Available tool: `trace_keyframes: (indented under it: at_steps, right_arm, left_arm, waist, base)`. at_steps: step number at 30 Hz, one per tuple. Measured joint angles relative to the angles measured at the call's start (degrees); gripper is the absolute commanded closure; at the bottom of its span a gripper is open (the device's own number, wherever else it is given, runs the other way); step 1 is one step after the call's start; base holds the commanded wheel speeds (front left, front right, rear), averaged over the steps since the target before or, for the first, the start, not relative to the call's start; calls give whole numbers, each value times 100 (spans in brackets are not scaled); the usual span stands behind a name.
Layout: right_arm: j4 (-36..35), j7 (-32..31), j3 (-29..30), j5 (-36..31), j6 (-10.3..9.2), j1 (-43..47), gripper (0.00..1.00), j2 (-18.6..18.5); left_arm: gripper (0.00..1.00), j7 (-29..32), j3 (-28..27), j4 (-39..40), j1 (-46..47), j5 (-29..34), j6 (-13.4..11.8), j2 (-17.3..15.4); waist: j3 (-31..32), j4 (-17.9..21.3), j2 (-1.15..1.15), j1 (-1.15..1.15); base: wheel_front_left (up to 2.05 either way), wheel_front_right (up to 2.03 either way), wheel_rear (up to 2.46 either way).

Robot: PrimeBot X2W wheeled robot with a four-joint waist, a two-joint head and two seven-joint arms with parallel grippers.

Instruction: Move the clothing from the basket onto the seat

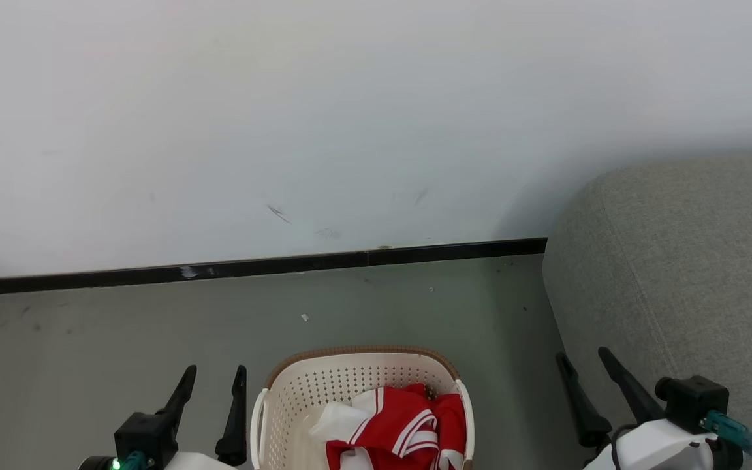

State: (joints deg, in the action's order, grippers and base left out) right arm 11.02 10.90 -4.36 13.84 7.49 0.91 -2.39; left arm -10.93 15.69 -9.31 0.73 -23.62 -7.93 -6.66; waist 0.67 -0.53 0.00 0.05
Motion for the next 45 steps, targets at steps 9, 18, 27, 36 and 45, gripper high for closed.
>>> trace_keyframes:
  at_steps: [9, 18, 27, 36, 45]
  right_arm:
    - [-134, 169, 62, -703, 0, 2, 0, 2]
    - [-272, 302, 48, -1195, 0, 9, 0, 2]
    - [-292, 339, -15, -1322, 1, 42, 0, 3]
    - [-346, 341, 14, -1085, 1, 138, 0, 5]
    - [-361, 341, 94, -983, 1, 139, 0, 7]
  left_arm:
    - [0, -135, -76, -5, 1, 189, -64, 132]
    - [0, -312, -31, -27, 7, 728, -155, 80]
    - [0, -336, -31, -90, 7, 882, -158, 65]
    - [0, -336, -82, -111, 7, 903, -158, 62]
    - [0, -336, -236, -113, 7, 853, -158, 65]
  waist:
    - [-2, -4, 0, -1]
    - [18, 6, 0, -1]
    - [49, 13, 0, -1]
    - [52, 15, 0, -2]
    - [27, 35, 0, -2]
  base:
    - [0, 0, 0]
    - [0, 0, 0]
    - [0, 0, 0]
    - [0, 0, 0]
    - [0, 0, 0]
